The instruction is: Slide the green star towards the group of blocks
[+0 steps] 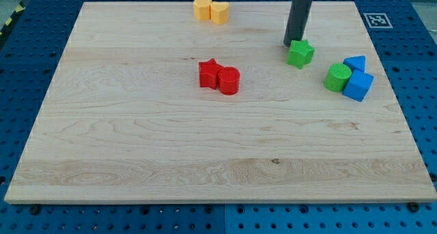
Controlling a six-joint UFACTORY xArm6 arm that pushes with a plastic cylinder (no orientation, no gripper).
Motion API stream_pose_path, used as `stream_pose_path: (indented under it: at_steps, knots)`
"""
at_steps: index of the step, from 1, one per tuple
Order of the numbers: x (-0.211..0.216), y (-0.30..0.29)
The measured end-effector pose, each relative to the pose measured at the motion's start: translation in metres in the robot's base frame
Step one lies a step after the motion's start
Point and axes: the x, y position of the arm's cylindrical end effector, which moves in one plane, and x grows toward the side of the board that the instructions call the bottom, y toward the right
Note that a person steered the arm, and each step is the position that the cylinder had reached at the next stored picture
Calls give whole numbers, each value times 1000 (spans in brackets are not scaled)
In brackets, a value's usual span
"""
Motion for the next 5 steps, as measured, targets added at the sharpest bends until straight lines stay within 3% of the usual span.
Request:
stream_pose_path:
  at_steps: [3,4,5]
  knots:
    - [26,29]
    - [20,-1]
    - [8,-74]
